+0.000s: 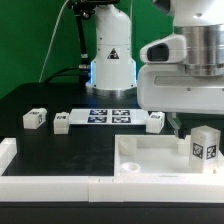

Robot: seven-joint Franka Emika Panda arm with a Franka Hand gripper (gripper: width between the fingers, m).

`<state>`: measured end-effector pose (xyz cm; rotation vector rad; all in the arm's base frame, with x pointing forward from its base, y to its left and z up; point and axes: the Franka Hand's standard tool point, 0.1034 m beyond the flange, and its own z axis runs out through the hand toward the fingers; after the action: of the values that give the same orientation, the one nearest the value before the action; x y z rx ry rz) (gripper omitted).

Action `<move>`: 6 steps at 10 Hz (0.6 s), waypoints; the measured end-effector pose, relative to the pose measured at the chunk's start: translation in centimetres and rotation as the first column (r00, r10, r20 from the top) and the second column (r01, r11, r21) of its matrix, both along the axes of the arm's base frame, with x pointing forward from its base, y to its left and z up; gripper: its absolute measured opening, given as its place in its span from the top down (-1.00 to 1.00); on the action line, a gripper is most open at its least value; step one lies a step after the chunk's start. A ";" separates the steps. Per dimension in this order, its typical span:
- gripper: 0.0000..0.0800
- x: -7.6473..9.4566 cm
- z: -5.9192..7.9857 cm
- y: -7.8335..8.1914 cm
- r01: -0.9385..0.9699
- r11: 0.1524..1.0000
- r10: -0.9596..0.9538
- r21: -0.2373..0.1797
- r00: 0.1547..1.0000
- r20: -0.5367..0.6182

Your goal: Assemble one leg

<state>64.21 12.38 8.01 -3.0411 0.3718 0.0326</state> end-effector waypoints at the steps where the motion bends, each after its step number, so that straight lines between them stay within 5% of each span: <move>1: -0.62 0.0 0.0 -0.2 -0.140 0.990 0.140 0.001 0.990 0.007; 6: -0.61 0.1 0.0 -0.7 -0.546 0.838 0.546 -0.016 0.837 0.036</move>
Offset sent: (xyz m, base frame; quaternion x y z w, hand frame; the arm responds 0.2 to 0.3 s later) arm -0.0041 0.0021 0.0008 0.0045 -0.0018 -0.2774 0.9607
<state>64.27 11.68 8.01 -3.0308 -0.5139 0.0049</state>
